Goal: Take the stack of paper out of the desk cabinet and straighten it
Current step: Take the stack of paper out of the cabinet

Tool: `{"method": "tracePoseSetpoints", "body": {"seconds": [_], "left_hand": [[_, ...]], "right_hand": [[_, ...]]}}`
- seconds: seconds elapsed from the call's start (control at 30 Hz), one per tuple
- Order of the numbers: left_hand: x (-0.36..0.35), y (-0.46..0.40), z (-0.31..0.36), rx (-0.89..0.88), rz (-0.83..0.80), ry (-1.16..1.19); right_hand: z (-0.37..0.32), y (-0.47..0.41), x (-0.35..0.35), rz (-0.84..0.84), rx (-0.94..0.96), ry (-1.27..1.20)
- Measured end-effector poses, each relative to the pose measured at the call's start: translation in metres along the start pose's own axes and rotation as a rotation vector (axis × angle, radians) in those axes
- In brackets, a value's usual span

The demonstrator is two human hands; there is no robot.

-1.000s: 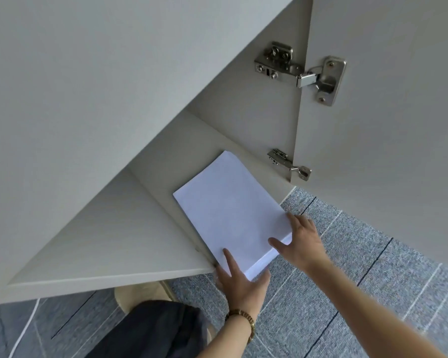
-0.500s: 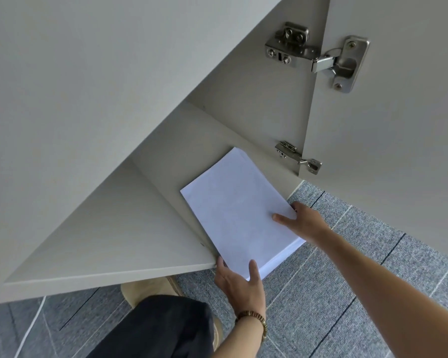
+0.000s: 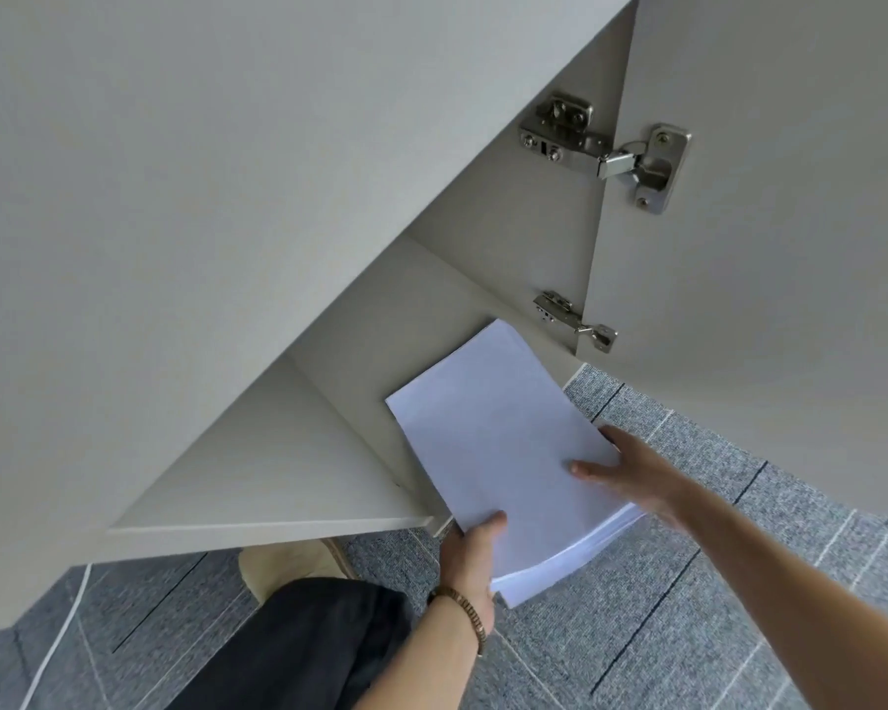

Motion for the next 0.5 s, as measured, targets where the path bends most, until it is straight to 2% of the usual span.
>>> {"method": "tracePoseSetpoints", "body": {"seconds": [0.07, 0.23, 0.5], "left_hand": [[0.004, 0.011, 0.003, -0.079, -0.033, -0.053], [0.016, 0.055, 0.025, -0.278, 0.014, -0.211], [0.047, 0.198, 0.059, -0.346, -0.049, -0.528]], "right_hand": [[-0.006, 0.016, -0.001, 0.01, -0.01, -0.081], [-0.039, 0.064, -0.007, 0.048, 0.056, -0.07], [-0.118, 0.198, -0.012, 0.14, 0.115, 0.145]]}}
Point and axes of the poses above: each hand's wrist, its own y-axis away from the middle knuckle, its own x-axis out of the back of the hand, z = x × y, the point moved 2 cm from there along -y, towards the middle knuckle, and after that the axes turned 6 degrees about x, right-handed, at the moved point
